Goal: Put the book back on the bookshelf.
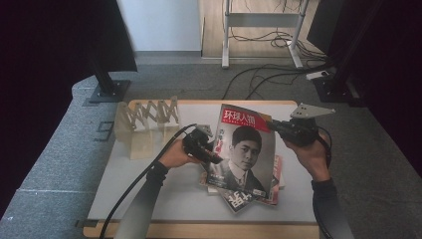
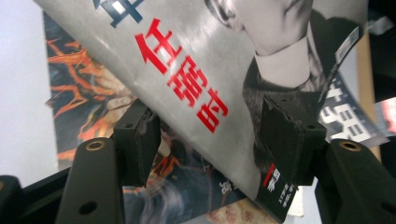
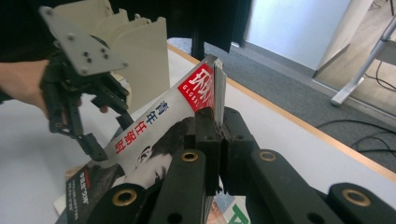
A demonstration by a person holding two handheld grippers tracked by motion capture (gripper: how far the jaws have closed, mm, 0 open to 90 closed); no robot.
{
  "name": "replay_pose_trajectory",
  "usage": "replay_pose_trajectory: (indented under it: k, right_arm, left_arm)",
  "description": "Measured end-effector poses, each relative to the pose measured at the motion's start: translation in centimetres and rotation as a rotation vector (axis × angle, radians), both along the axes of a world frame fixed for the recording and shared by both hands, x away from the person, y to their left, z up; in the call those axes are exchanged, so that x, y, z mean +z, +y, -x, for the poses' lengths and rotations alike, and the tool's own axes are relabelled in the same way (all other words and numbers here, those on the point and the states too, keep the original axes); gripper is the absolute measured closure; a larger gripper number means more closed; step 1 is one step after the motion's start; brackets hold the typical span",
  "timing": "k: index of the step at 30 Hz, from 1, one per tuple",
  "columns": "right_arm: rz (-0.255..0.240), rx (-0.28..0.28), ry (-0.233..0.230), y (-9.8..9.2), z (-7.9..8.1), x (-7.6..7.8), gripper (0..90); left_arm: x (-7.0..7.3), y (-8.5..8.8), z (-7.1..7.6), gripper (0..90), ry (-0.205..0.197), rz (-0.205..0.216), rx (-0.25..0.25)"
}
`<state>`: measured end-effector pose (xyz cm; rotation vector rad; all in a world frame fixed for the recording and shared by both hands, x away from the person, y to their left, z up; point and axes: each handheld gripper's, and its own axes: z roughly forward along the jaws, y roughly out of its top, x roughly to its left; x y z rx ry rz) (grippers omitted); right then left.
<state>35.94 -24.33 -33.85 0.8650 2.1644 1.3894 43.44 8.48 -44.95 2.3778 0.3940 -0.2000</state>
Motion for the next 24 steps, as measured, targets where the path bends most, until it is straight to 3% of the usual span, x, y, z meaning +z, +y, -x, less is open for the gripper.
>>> replay_pose_trajectory:
  k: [7,14,19,23,24]
  right_arm:
    - [-0.003,0.022,-0.002,0.3,0.0,0.2,86.1]
    - [-0.009,0.042,-0.014,0.5,0.1,0.7,86.1]
    - [-0.006,0.039,-0.021,0.7,0.1,1.1,86.1]
    - [-0.028,0.029,-0.048,0.5,0.4,1.8,86.0]
    - [-0.028,0.029,-0.048,0.5,0.4,1.8,86.0]
  left_arm:
    - [-0.3,-0.1,-0.6,50.3,0.032,0.007,-0.023]
    - [0.3,0.7,-0.9,65.9,0.097,0.058,-0.037]
    - [1.4,0.8,-0.3,77.1,0.070,0.076,-0.046]
    - [3.2,1.2,0.5,79.6,-0.037,0.066,-0.007]
    - [3.2,1.2,0.5,80.4,-0.037,0.066,-0.007]
